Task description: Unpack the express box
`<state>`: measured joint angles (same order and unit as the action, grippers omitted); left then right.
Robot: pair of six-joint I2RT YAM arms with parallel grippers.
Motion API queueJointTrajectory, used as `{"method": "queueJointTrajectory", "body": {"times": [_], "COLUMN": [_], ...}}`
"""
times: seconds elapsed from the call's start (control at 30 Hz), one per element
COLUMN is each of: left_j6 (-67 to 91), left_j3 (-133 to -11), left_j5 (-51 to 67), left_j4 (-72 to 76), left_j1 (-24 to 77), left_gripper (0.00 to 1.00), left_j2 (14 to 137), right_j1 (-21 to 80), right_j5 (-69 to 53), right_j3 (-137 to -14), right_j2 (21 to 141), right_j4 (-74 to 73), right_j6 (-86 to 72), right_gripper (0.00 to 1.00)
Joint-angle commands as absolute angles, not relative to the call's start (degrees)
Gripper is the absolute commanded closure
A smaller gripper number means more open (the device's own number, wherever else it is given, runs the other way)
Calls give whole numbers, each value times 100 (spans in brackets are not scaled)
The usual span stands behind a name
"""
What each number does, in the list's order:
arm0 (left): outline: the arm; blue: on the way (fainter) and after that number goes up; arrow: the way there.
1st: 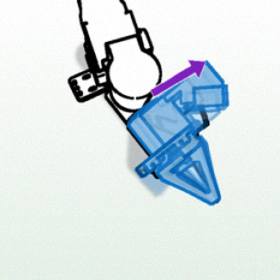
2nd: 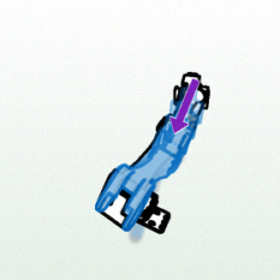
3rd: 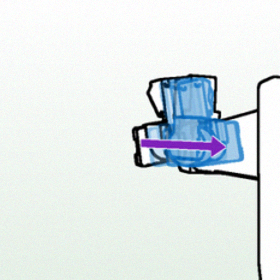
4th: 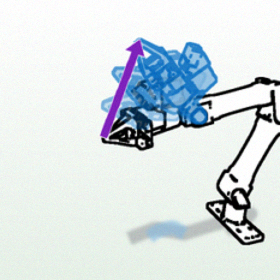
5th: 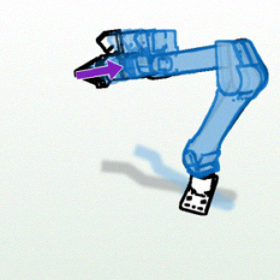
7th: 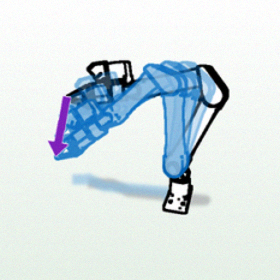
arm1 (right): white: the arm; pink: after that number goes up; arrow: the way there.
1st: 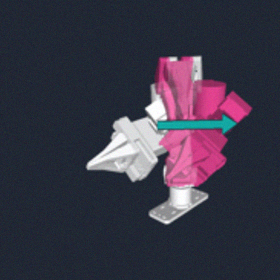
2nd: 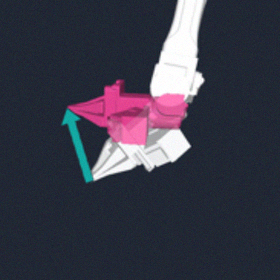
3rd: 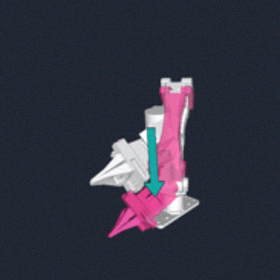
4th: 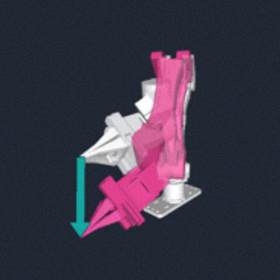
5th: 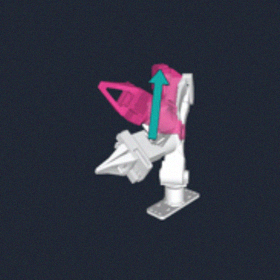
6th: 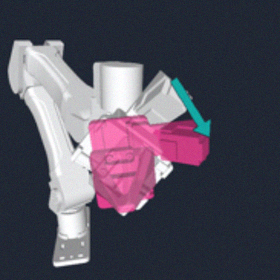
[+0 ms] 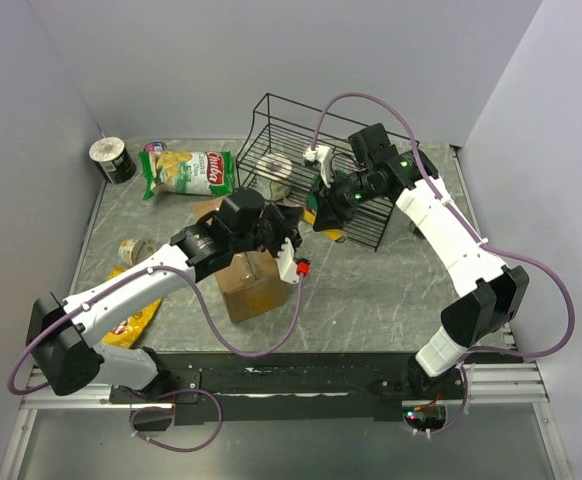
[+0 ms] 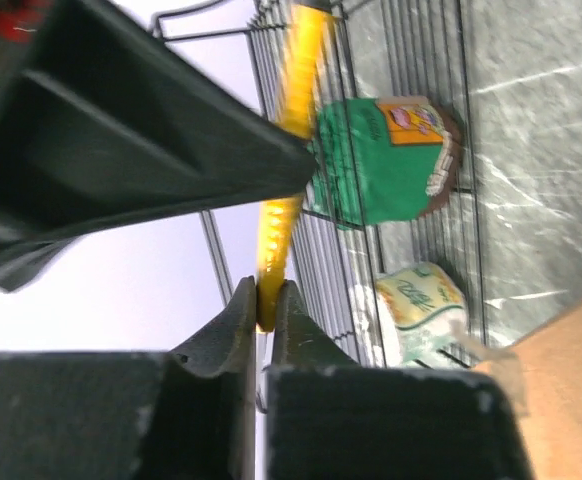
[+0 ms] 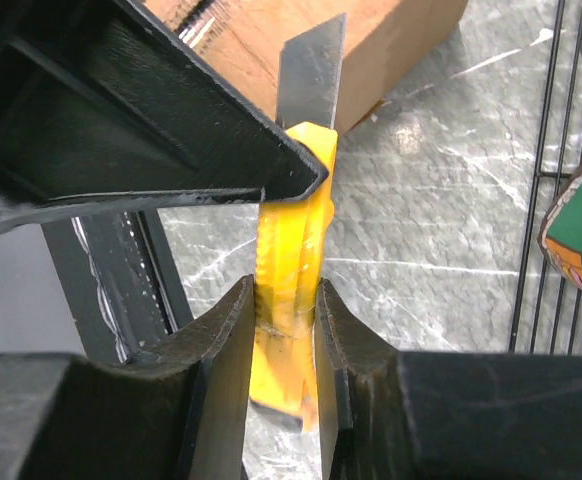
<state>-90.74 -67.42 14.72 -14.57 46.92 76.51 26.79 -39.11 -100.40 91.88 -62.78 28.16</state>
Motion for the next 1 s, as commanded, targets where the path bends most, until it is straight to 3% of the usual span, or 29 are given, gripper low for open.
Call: {"method": "queueJointTrajectory", "body": {"times": [0.0,0.1,0.17,0.2,0.27,0.3,0.4,0.5,0.6,0.73,0.83,0.97], "left_j6": [-8921,-8404,-7974,-7832,-7290,-7103,-6357,-5136,-3687,-1850,-1198,-1028], "left_j3": [-6566,-6478,-6521,-6556,-6696,-6732,-6969,-7478,-8400,-10505,-11038,-11030], "left_j5": [1143,976,836,844,940,1036,1273,1511,2336,3835,4865,5482], "left_j4": [-1020,-819,-852,-957,-1063,-1168,-1467,-1958,-2636,-3312,-3586,-3682], "left_j1": [4764,4772,4729,4650,4571,4518,4483,4360,4036,3596,3261,2980], "left_gripper": [99,99,99,99,99,99,99,99,99,99,99,99], "left_j2": [7761,7717,7699,7656,7551,7515,7418,7523,7883,8656,9017,9202], "right_j1": [2848,2830,2830,2821,2786,2760,2428,1762,962,694,694,729], "right_j5": [-4632,-4500,-4273,-4193,-3791,-3640,-3411,-3436,-4371,-5386,-6343,-6697], "right_j3": [-10274,-10853,-11439,-11652,-12100,-12146,-11517,-9883,-8641,-9103,-9394,-9501], "right_j2": [9052,9333,9492,9501,9361,9125,8328,7248,6568,7012,7426,7594], "right_j4": [-6407,-6898,-7222,-7285,-7156,-7032,-5826,-3895,-2754,-3590,-3962,-3490], "right_j6": [2909,2935,2944,2910,2769,2638,2400,1832,1442,1616,1915,1241], "right_gripper": [100,98,89,65,45,29,12,1,1,4,5,5]}}
